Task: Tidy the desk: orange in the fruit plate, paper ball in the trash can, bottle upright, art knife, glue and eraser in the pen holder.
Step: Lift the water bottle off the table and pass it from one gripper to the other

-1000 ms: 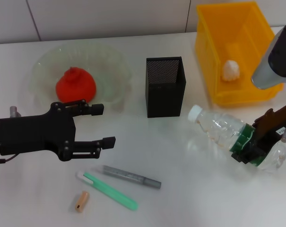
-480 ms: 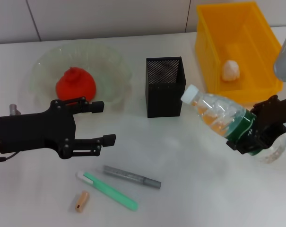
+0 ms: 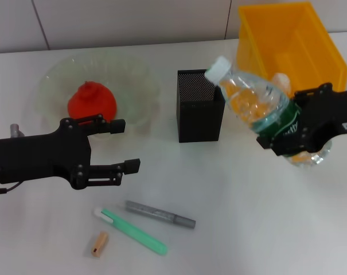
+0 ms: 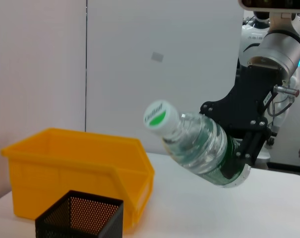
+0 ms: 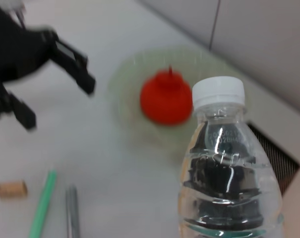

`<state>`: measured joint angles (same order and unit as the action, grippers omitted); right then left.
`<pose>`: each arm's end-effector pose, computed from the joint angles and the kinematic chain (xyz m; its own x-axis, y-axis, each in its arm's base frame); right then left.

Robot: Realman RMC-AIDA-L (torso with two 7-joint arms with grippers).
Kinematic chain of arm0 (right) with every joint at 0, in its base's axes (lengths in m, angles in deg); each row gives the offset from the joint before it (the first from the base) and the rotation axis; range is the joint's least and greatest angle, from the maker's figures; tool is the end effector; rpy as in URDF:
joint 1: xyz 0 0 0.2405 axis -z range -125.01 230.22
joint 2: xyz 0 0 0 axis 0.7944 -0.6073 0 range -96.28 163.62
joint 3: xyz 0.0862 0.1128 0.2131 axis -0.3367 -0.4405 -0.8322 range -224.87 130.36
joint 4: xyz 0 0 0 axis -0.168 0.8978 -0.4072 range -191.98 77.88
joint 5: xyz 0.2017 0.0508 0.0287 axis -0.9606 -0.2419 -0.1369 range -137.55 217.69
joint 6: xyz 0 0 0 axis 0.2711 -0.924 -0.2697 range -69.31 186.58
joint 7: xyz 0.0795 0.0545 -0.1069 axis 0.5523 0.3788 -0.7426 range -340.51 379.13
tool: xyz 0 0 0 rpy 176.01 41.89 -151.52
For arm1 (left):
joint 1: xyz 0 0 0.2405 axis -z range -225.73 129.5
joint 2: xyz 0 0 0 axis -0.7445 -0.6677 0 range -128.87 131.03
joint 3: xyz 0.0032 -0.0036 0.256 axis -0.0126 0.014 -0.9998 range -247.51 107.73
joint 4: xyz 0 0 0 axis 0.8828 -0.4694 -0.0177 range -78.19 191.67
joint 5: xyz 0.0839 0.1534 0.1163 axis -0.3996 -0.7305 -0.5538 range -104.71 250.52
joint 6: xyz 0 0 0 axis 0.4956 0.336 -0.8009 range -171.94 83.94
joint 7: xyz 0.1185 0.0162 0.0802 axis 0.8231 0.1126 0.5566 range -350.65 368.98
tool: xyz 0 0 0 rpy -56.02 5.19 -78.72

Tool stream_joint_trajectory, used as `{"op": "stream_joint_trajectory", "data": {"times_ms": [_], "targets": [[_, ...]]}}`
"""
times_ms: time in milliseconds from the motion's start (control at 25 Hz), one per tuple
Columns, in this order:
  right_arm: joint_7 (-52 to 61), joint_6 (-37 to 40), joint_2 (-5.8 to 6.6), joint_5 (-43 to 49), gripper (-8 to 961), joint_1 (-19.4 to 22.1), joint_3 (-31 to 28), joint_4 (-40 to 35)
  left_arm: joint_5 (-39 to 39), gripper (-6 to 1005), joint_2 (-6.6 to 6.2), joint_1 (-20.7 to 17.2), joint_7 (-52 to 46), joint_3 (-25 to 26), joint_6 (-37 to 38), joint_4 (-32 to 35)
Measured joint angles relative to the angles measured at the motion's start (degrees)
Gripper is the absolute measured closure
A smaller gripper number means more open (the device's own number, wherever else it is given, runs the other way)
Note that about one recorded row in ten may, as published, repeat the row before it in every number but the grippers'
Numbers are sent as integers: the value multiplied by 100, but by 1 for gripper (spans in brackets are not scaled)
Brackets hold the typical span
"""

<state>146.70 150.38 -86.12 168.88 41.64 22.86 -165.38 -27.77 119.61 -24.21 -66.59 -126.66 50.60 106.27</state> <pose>0.1744 0.2868 0.0773 0.9272 -0.3667 -0.0768 -0.3596 -0.8136 -0.4568 -0.2291 0.3085 0.0078 0.8494 0.1164 0.5147 0.2050 -0.9715 -0.1186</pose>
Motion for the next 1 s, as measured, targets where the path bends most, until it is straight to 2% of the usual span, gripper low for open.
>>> {"op": "stream_joint_trajectory", "data": {"times_ms": [80, 120, 240, 320, 360, 440, 480, 520, 560, 680, 720, 880, 1000], "targets": [[-324, -115, 0, -457, 228, 99, -191, 120, 64, 266, 1, 0, 15, 0, 1, -10], [-655, -220, 4, -973, 228, 193, -383, 301, 135, 267, 4, -12, 51, 0, 3, -26], [-1010, -284, 15, -1524, 228, 253, -590, 569, 208, 267, 8, -32, 95, -1, 2, -46], [-1594, -281, 34, -2265, 228, 297, -861, 1073, 281, 268, 12, -45, 134, -3, -9, -89], [-1594, -281, 34, -2265, 228, 297, -861, 1073, 281, 268, 12, -45, 134, -3, -9, -89], [-2235, -273, 39, -2825, 228, 335, -1011, 1682, 369, 269, 12, -46, 127, 0, -88, -126], [-2235, -273, 39, -2825, 228, 335, -1011, 1682, 369, 269, 12, -46, 127, 0, -88, -126], [-2631, -268, 40, -3107, 228, 337, -1042, 2108, 554, 269, 11, -60, 120, 5, -177, -215], [-2631, -268, 40, -3107, 228, 337, -1042, 2108, 554, 269, 11, -60, 120, 5, -177, -215], [-3118, -264, 44, -3411, 228, 289, -1046, 2728, 848, 270, -1, -84, 129, 9, -228, -329], [-3342, -265, 48, -3478, 229, 215, -1045, 3063, 1020, 270, 0, -99, 130, 13, -250, -355], [-3743, -261, 44, -3503, 229, 74, -1009, 3538, 1178, 271, 9, -105, 131, 17, -276, -418], [-4147, -254, 25, -3613, 229, -82, -961, 3984, 1582, 272, 16, -46, 122, -9, -298, -725]]}}
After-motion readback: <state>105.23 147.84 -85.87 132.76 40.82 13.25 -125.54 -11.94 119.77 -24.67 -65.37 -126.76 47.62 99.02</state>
